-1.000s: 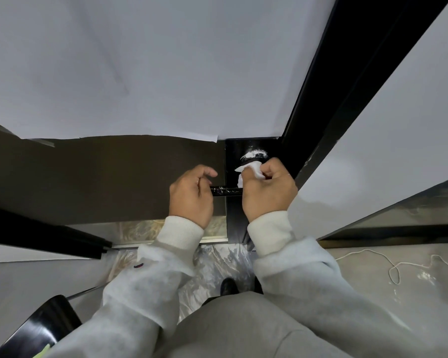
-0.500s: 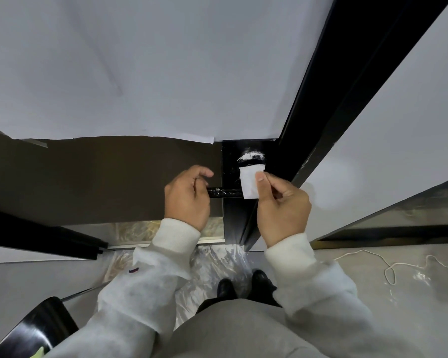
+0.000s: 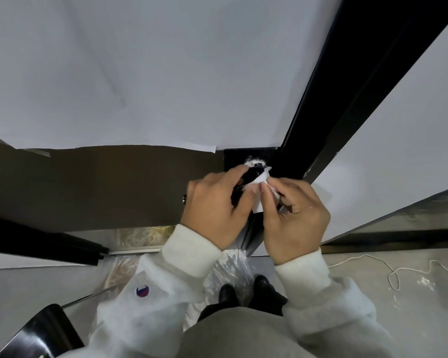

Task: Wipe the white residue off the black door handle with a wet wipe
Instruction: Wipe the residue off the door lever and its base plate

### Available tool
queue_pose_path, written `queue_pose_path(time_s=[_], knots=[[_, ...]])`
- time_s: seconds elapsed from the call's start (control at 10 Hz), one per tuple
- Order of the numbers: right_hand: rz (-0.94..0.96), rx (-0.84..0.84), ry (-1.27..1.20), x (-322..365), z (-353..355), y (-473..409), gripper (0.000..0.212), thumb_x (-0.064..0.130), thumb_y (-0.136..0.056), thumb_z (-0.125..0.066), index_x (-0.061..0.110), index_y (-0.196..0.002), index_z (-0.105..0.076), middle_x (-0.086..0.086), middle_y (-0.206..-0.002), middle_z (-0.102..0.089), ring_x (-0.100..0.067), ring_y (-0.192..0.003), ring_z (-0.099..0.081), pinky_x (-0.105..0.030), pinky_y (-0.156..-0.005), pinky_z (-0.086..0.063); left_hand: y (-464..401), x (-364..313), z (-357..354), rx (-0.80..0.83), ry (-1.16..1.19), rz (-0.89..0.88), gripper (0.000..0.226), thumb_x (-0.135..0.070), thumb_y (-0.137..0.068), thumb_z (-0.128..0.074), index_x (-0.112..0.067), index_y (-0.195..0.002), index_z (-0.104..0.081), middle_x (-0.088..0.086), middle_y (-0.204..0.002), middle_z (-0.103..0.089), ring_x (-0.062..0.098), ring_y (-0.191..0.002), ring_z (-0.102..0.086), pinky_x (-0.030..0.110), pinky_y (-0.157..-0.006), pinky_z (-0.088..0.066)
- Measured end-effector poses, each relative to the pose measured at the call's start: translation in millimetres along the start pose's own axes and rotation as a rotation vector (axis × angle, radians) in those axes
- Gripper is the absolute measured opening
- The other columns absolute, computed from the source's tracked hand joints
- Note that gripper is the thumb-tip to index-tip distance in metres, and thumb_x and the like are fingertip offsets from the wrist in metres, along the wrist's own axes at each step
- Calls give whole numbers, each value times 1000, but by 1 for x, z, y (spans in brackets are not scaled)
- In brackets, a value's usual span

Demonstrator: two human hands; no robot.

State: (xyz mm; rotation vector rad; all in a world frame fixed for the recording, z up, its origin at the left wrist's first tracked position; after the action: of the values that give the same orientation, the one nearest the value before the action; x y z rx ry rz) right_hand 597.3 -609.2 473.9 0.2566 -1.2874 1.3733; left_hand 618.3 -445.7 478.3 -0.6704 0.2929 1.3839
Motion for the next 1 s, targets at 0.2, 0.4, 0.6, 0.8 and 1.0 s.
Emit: queue_pose_path(time_s=[0.2, 0.4, 0.6, 0.8, 1.0], knots=[[160, 12, 65, 14, -22, 6, 30, 4, -89, -69, -5, -118, -68, -22, -115, -63, -27, -104, -64, -28, -95, -51, -20, -3, 10, -160, 194, -12, 6, -19, -90, -69, -20, -88, -75, -10, -76, -72, 7, -68, -66, 30, -70, -54], [136, 281, 324, 18, -62, 2, 42, 16, -89, -57, 4, -130, -60, -19, -132, -53, -39, -112, -48, -47, -92, -47, -21, 11, 16, -387, -145, 50, 19, -21, -87, -69, -14, -71, -61, 1, -65, -56, 24, -51, -48, 35, -45, -45], [106, 392, 492, 14, -71, 5, 53, 19, -88, -57, -2, -137, -51, -22, -133, -51, -41, -113, -49, -49, -91, -46, -21, 16, 5, -309, -27, 35, 22, -31, -94, -65, -19, -77, -73, -3, -63, -64, 19, -52, -58, 35, -51, -51], [151, 519, 548, 6, -81, 8, 66, 37, -90, -46, 2, -145, -41, -18, -140, -46, -33, -123, -43, -38, -109, -35, -16, 3, -5, -91, 47, 105, 38, -34, -104, -43, -22, -88, -76, -7, -76, -75, 10, -63, -65, 20, -65, -48], [29, 388, 353, -5, -73, 5, 47, 40, -93, -39, 11, -124, -58, -12, -116, -59, -28, -103, -55, -43, -88, -48, -14, -9, -15, -87, 161, 145, 58, -41, -102, -25, -19, -91, -77, 0, -87, -72, 12, -93, -62, 25, -83, -48]])
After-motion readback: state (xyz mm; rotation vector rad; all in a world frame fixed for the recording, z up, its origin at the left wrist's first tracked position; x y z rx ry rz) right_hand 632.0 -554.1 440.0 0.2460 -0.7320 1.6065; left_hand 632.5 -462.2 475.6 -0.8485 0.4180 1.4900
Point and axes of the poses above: each hand's wrist, its own y-axis away from the middle knuckle, its own z-axis out of the back of the hand, x = y × z, the point moved 10 cm from there along -y, towards the middle knuckle
